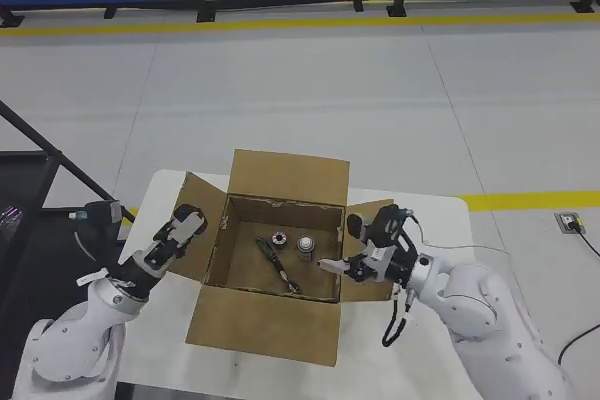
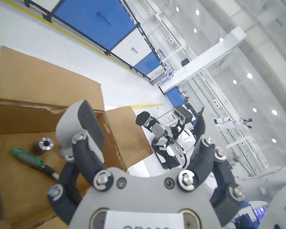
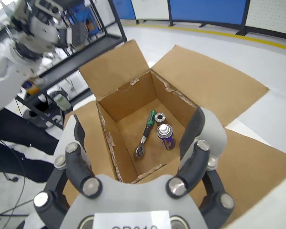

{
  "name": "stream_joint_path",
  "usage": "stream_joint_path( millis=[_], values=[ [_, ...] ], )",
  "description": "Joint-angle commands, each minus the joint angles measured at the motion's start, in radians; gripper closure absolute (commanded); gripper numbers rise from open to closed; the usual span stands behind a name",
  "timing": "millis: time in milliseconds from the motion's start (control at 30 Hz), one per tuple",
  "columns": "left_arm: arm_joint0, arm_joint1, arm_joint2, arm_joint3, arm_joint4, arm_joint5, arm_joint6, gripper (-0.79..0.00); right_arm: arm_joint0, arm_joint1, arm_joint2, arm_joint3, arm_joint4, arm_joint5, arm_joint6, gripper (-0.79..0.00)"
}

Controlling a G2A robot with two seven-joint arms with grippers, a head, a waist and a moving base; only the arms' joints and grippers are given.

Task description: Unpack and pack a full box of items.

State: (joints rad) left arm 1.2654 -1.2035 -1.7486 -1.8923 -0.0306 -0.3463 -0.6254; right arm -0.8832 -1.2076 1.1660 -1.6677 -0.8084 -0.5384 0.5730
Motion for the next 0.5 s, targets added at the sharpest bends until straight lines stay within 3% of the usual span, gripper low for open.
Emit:
stream_joint_path(
  millis=[0,200,467],
  values=[
    [0.051,0.004,-0.062,-0.001,-0.018,-0.021,0.003,-0.785,0.064,-0.014,-0.09,0.025,-0.045,0.045,0.059,-0.785],
    [0.185,0.009,-0.143,-0.005,-0.068,-0.094,0.0,-0.785,0.227,-0.067,-0.313,0.131,-0.163,0.15,0.177,-0.785],
    [0.26,0.007,-0.145,-0.002,-0.14,-0.148,0.047,-0.785,0.394,-0.154,-0.487,0.378,-0.221,0.346,0.226,-0.785]
  ],
)
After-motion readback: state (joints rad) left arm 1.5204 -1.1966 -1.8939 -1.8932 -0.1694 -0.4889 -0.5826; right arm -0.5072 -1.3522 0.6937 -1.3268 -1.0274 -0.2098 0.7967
